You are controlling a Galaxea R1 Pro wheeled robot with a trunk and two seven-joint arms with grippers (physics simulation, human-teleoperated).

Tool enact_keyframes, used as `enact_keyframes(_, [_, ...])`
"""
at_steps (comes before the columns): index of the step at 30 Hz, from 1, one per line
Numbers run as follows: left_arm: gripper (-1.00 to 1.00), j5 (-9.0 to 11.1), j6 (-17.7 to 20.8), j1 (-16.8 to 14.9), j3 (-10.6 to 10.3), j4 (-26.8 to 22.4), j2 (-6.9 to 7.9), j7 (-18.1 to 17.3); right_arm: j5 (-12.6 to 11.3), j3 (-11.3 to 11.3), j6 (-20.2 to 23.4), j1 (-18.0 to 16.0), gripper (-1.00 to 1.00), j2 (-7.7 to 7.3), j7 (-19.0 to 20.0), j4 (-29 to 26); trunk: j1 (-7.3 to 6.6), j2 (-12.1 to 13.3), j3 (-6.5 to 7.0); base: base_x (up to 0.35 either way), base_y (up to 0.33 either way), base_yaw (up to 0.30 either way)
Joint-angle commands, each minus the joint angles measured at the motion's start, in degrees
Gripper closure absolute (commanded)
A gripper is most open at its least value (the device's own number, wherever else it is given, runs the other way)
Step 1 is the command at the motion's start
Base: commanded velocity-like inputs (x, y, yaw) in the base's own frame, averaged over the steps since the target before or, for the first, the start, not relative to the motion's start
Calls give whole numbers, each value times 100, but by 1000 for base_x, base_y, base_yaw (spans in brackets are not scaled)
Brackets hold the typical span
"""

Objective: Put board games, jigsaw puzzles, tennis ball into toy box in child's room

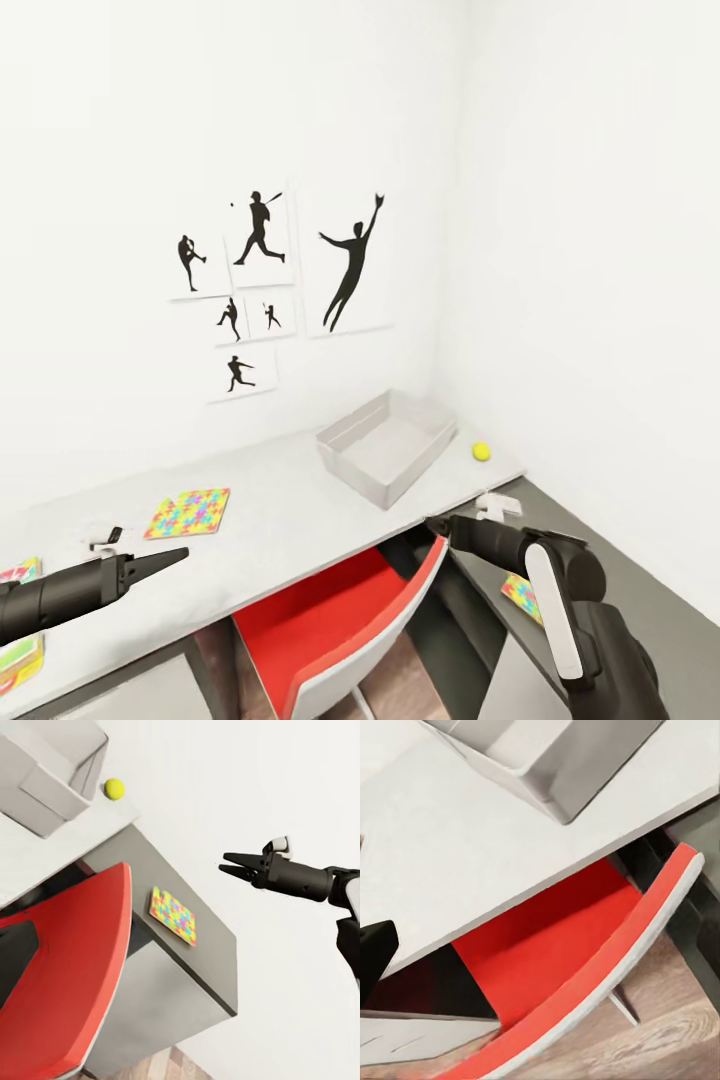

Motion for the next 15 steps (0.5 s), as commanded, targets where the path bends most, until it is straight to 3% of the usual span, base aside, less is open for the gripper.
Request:
enact_keyframes(1, [-100,-6,56,-5,2,1,-2,-24,16,-15,28,-5,-100,0,38,-5,5,-10,-13,265,0,272])
enact_keyframes(5, [-100,-7,43,-5,4,1,-10,-24,14,-16,28,0,-100,-6,42,-4,5,-10,-25,247,0,272])
enact_keyframes(10, [-100,-7,34,-5,6,1,-13,-24,12,-16,22,2,-100,-9,43,-4,5,-10,-40,92,0,258])
enact_keyframes(15, [-100,-7,31,-5,6,1,-11,-24,13,-16,20,2,-100,-4,43,-4,5,-10,-46,85,0,95])
